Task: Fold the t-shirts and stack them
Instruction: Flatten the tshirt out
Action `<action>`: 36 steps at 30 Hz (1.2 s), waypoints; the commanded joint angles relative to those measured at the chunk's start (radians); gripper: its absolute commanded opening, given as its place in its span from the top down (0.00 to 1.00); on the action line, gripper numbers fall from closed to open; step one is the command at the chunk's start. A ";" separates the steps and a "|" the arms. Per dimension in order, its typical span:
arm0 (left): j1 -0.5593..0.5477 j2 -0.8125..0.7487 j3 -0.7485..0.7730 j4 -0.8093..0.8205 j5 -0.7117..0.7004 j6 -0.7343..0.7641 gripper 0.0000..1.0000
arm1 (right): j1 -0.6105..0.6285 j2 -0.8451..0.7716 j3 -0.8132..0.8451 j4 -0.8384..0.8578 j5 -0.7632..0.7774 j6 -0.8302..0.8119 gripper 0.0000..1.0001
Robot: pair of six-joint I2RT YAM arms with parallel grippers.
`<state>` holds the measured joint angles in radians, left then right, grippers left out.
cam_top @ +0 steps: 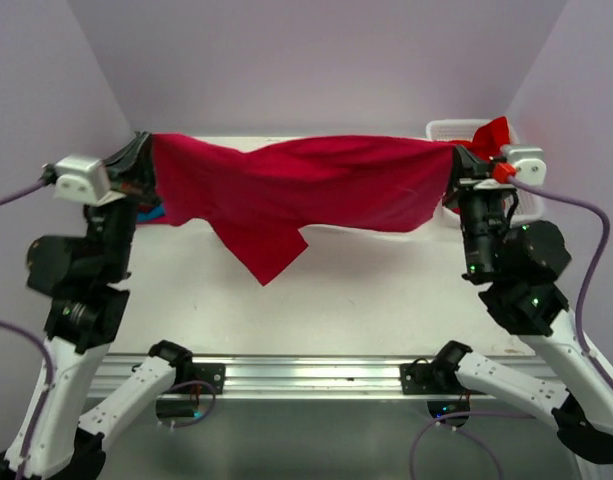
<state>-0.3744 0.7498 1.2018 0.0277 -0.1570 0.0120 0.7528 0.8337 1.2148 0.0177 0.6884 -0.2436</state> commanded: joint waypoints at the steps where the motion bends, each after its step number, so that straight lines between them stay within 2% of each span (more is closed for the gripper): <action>1: -0.009 -0.067 0.028 -0.112 -0.023 0.034 1.00 | 0.049 -0.051 -0.043 0.008 0.132 -0.101 1.00; 8: -0.006 -0.055 0.131 -0.146 0.007 0.054 1.00 | 0.049 0.008 -0.060 0.181 0.189 -0.184 1.00; 15: -0.006 -0.010 0.133 -0.100 0.007 0.086 1.00 | 0.049 0.059 -0.118 0.364 0.240 -0.287 1.00; 23: -0.006 0.097 0.113 -0.082 -0.062 0.083 1.00 | 0.046 0.175 -0.064 0.358 0.247 -0.299 1.00; 26: -0.006 0.199 0.070 -0.049 -0.104 0.072 1.00 | -0.006 0.287 0.014 0.259 0.225 -0.220 1.00; 27: -0.006 0.230 0.053 -0.045 -0.117 0.071 1.00 | -0.085 0.315 0.085 0.120 0.154 -0.098 1.00; 29: -0.004 0.342 0.058 0.006 -0.133 0.069 1.00 | -0.174 0.416 0.146 0.012 0.073 0.002 1.00; 31: 0.034 0.452 0.087 0.018 -0.057 0.024 1.00 | -0.269 0.511 0.250 -0.094 0.001 0.065 1.00; 32: 0.060 0.494 0.102 0.023 -0.029 0.005 1.00 | -0.302 0.612 0.296 -0.137 -0.025 0.088 1.00; 33: 0.113 0.537 0.145 0.018 -0.003 -0.003 1.00 | -0.355 0.671 0.384 -0.221 -0.065 0.133 1.00; 34: 0.139 0.622 0.172 0.008 0.022 -0.036 1.00 | -0.375 0.720 0.426 -0.254 -0.107 0.147 1.00; 36: 0.170 0.698 0.243 -0.017 0.017 -0.024 1.00 | -0.411 0.849 0.533 -0.333 -0.138 0.182 1.00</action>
<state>-0.2672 1.3819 1.3312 -0.0113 -0.1738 0.0292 0.3908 1.5692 1.6188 -0.1009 0.6712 -0.1894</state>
